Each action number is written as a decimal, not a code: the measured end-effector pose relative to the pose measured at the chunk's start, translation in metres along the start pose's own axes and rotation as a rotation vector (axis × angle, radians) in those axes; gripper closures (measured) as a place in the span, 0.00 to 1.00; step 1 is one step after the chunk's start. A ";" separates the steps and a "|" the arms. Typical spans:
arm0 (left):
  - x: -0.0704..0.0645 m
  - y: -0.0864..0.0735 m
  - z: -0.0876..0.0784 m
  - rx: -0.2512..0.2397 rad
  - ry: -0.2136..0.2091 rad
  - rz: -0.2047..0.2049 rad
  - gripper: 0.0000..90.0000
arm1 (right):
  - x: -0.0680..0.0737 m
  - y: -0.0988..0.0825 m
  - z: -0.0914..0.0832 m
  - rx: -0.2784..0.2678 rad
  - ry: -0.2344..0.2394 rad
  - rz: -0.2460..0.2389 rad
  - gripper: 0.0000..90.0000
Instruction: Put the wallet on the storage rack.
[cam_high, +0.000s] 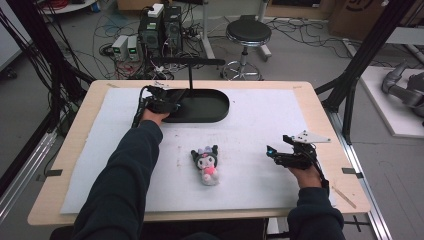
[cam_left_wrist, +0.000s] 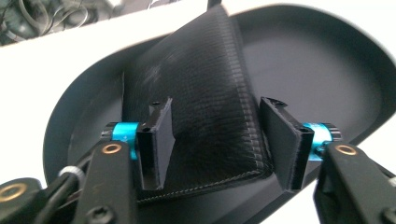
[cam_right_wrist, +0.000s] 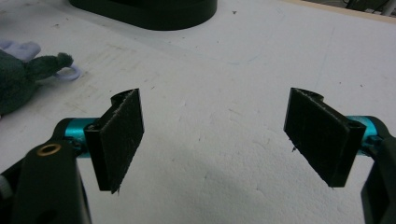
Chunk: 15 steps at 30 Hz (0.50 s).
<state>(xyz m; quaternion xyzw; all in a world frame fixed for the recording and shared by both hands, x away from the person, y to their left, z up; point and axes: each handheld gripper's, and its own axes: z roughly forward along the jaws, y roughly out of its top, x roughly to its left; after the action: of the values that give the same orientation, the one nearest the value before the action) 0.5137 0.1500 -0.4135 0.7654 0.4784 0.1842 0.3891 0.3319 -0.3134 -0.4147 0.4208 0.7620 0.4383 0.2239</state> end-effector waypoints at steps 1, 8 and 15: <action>0.000 0.000 0.000 0.000 0.000 0.000 0.44 | 0.000 0.000 0.000 0.000 0.000 0.000 0.22; -0.009 0.007 -0.013 -0.080 -0.042 -0.010 0.40 | -0.001 0.000 0.000 0.001 0.001 0.005 0.22; -0.007 0.007 -0.059 -0.243 -0.091 -0.019 0.25 | 0.002 0.004 0.006 0.000 -0.004 0.001 0.22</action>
<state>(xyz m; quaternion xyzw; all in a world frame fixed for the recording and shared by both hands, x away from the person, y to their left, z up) 0.4759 0.1672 -0.3707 0.7156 0.4420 0.2022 0.5018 0.3367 -0.3074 -0.4139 0.4219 0.7615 0.4375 0.2253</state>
